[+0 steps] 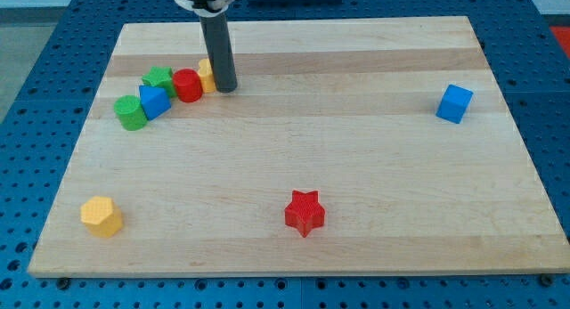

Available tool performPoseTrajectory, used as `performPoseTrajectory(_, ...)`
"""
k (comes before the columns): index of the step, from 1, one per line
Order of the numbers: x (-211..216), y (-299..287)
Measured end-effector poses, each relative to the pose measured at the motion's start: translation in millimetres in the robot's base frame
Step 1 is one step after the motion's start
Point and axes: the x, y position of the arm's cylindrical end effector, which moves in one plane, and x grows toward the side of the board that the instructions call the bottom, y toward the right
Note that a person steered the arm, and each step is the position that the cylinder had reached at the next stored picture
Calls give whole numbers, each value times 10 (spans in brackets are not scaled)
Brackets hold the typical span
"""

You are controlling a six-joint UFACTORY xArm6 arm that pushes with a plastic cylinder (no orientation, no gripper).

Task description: Move the blue cube bottom right to the red circle

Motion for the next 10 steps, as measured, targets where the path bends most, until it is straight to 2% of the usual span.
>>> performPoseTrajectory(1, 13, 127)
performPoseTrajectory(3, 982, 823)
performPoseTrajectory(4, 1212, 1375)
performPoseTrajectory(8, 1148, 3592)
performPoseTrajectory(10, 923, 3826)
